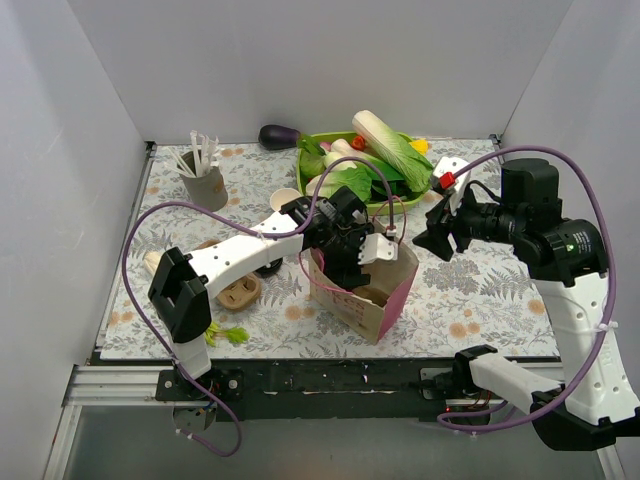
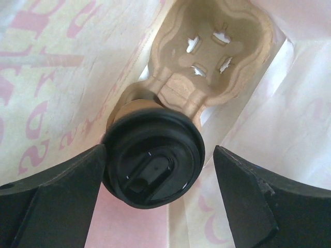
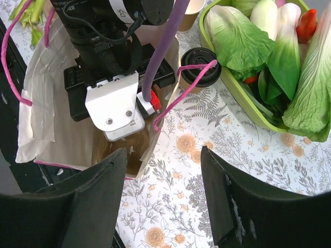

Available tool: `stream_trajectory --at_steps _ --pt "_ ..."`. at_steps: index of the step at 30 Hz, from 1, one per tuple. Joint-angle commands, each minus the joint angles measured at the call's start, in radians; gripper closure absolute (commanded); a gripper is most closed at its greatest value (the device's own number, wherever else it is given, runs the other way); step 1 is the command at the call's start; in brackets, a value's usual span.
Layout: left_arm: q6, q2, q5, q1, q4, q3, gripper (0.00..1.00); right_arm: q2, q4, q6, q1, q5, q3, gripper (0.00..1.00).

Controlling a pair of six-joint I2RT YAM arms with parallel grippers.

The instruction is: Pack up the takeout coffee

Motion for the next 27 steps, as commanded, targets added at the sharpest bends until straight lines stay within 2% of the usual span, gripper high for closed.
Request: stream_trajectory --at_steps 1,6,8,27 --pt "-0.049 -0.076 0.011 -0.004 0.004 0.051 0.14 -0.003 0.039 0.019 0.0 -0.013 -0.01 0.33" --pt "-0.074 -0.086 -0.015 -0.004 0.006 0.066 0.11 0.001 0.051 0.029 0.0 -0.011 -0.023 0.33" --pt "-0.08 -0.093 -0.024 -0.002 0.012 0.074 0.02 0.003 0.055 0.039 0.0 -0.013 -0.02 0.33" --pt "-0.17 -0.124 0.024 -0.004 0.023 0.17 0.02 0.021 0.075 0.072 0.0 -0.018 -0.033 0.33"
